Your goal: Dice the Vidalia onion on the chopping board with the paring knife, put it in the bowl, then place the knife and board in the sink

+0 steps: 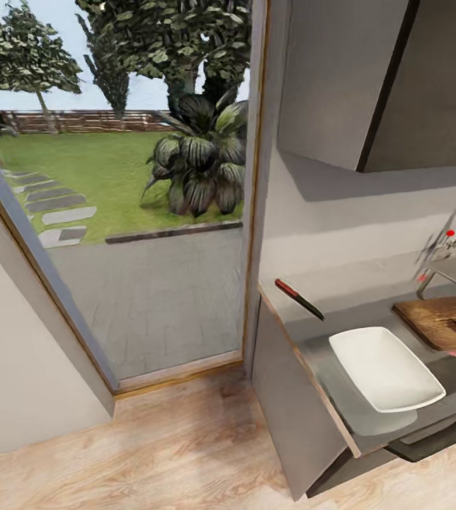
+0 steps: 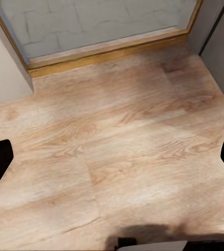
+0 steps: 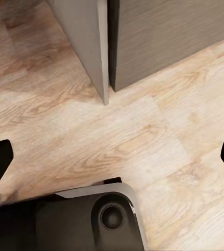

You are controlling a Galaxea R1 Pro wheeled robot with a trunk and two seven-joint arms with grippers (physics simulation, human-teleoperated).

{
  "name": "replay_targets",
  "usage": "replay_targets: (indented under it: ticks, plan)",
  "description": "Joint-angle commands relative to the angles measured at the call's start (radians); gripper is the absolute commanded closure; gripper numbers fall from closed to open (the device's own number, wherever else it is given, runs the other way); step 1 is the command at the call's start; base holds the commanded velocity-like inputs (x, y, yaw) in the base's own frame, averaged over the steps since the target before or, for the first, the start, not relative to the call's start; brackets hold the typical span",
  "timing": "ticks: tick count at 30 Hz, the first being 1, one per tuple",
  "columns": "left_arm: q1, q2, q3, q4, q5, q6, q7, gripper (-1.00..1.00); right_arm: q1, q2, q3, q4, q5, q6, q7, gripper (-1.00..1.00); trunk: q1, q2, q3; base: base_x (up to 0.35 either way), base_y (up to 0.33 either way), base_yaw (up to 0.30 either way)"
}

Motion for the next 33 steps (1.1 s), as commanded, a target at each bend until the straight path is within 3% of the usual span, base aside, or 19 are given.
replay_targets:
  ticks: [1,33]
  plan:
    - [0.000,0.001,-0.006,-0.001,0.005,-0.003,0.007,-1.00,0.001,0.000,0.004,-0.002,-0.006,-0.002,-0.003,-1.00,0.001,-0.002,-0.002,0.140,0.302,-0.060]
    - [0.000,-0.001,-0.006,0.010,0.005,-0.003,0.005,-1.00,0.001,0.000,0.004,-0.002,-0.006,-0.002,-0.003,-1.00,0.001,-0.002,0.011,0.138,0.296,-0.241]
